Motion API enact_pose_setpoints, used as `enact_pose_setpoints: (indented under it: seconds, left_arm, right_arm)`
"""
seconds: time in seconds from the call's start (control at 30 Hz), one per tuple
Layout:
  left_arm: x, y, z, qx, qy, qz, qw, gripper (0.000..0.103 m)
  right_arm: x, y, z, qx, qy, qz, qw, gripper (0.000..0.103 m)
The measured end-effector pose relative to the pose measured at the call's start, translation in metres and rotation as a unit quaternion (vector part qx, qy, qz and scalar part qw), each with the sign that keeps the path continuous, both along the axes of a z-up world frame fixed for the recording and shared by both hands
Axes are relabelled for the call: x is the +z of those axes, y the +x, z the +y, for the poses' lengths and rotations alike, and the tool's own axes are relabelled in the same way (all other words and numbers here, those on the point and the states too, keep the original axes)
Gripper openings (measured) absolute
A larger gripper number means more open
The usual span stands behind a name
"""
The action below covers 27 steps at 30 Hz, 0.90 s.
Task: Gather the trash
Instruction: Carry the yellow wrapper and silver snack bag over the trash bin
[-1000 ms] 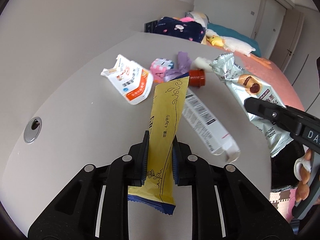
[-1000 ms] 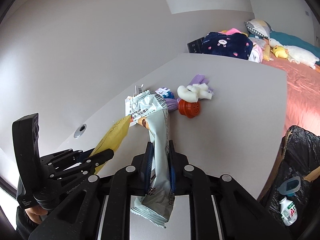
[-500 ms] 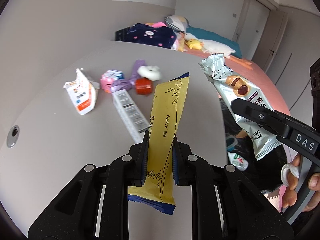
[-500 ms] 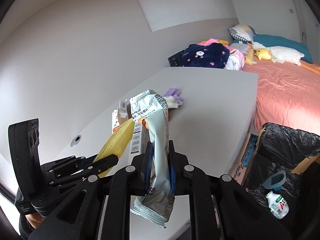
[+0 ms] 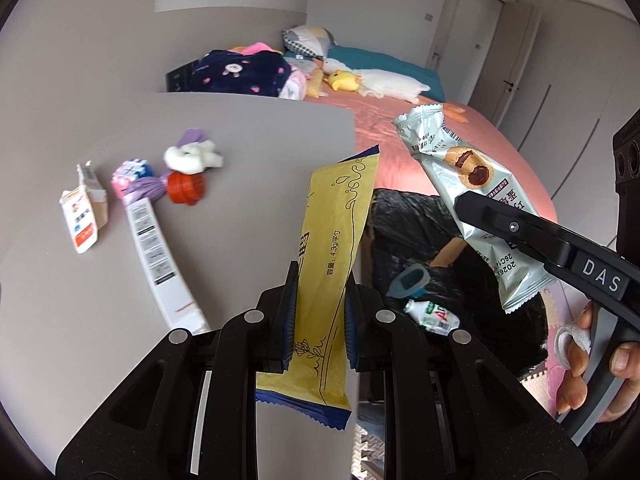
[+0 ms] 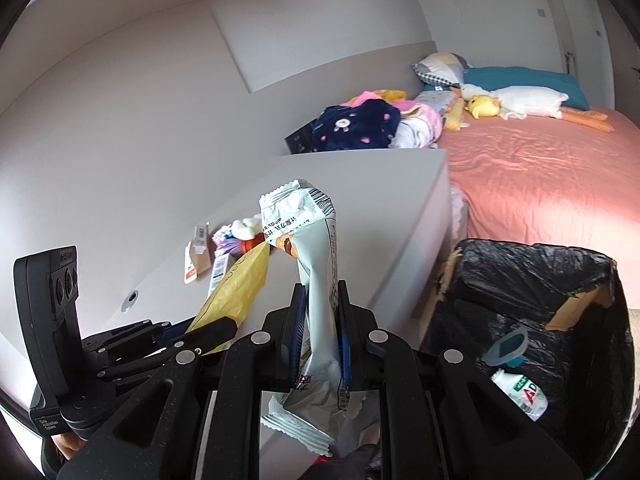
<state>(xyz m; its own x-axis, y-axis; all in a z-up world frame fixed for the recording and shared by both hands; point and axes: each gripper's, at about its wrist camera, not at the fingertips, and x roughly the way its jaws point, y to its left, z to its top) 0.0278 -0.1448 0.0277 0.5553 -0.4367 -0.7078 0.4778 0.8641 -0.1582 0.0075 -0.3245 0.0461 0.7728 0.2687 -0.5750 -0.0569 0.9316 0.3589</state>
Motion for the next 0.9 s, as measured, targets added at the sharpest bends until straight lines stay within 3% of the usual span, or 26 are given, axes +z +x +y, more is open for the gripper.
enact_pose_setpoints:
  seconds: [0.9]
  left_arm:
    - [-0.002, -0.015, -0.119, -0.116, 0.004, 0.013, 0.9932, 0.019]
  right_arm:
    - [-0.009, -0.053, -0.117, -0.116, 0.007, 0.009, 0.993, 0.016]
